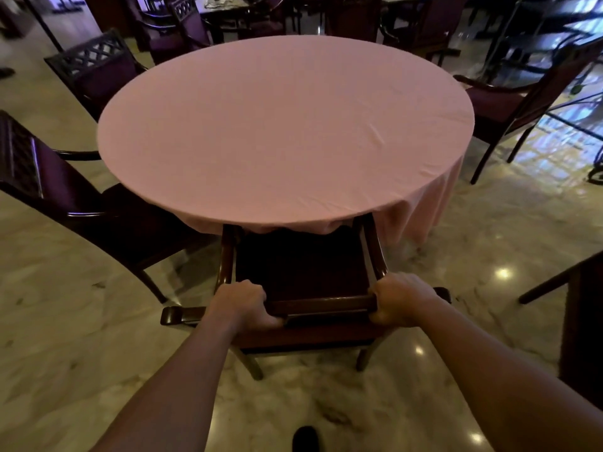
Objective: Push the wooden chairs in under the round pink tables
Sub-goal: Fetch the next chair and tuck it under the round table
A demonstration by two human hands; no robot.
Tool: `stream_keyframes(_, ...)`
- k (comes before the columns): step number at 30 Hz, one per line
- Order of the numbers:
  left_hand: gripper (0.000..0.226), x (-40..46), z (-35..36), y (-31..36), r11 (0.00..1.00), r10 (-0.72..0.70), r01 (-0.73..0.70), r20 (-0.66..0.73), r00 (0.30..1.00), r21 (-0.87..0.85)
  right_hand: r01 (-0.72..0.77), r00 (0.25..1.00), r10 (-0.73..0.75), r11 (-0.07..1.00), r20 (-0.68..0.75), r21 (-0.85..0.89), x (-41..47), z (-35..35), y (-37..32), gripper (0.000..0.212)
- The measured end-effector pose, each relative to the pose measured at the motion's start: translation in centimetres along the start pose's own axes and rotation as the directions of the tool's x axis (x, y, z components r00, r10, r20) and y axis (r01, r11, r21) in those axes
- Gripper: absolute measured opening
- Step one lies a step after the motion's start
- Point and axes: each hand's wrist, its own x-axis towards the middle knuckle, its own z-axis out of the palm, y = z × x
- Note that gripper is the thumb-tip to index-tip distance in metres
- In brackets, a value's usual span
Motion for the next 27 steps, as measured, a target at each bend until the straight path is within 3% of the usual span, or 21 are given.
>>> stream_keyframes(17,0.059,8.1,-3.1,-2.8,1.000,-0.001,0.001,0.001,1.000,0.012,0.006,1.000,-0.006,1.000,-0.020,-0.020,8.2,-4.3,2.4,0.018)
stream_keyframes(27,0.058,8.8,-3.1,-2.8,0.999,0.030,-0.030,-0.001,1.000,-0.025,-0.022,0.998,0.020,0.999,-0.067,-0.037,8.5,-4.6,2.9,0.022)
